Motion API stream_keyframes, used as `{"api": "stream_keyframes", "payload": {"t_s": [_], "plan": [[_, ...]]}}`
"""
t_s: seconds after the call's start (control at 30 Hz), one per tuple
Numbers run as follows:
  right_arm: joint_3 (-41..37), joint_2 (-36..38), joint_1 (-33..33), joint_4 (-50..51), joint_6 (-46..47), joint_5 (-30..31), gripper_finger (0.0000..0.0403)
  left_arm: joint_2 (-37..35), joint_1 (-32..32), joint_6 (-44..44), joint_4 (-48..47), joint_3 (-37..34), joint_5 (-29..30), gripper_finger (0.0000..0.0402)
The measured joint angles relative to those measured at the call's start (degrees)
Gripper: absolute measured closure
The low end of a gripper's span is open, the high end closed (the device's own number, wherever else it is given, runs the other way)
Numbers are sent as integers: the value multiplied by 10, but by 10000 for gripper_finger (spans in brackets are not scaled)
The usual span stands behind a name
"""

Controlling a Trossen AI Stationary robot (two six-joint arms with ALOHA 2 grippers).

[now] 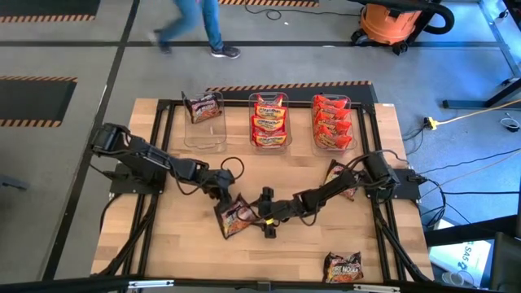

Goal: Sort Maruchan noodles
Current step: Put the black noodle pack into the left transparent bin

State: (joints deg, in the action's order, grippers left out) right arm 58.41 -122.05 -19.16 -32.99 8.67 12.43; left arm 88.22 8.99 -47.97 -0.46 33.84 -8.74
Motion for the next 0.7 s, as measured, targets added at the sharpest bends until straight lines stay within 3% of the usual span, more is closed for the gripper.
{"api": "stream_keyframes", "payload": {"t_s": [0.23,0.4,0.7], "plan": [[2,-22,0,-11,1,-1,82,26,-6,0,67,0,-96,175],[2,-23,0,-10,-3,4,82,27,-13,-4,97,-1,-215,175],[2,-24,0,-8,-4,5,82,26,-17,-30,96,-1,-277,175]]}}
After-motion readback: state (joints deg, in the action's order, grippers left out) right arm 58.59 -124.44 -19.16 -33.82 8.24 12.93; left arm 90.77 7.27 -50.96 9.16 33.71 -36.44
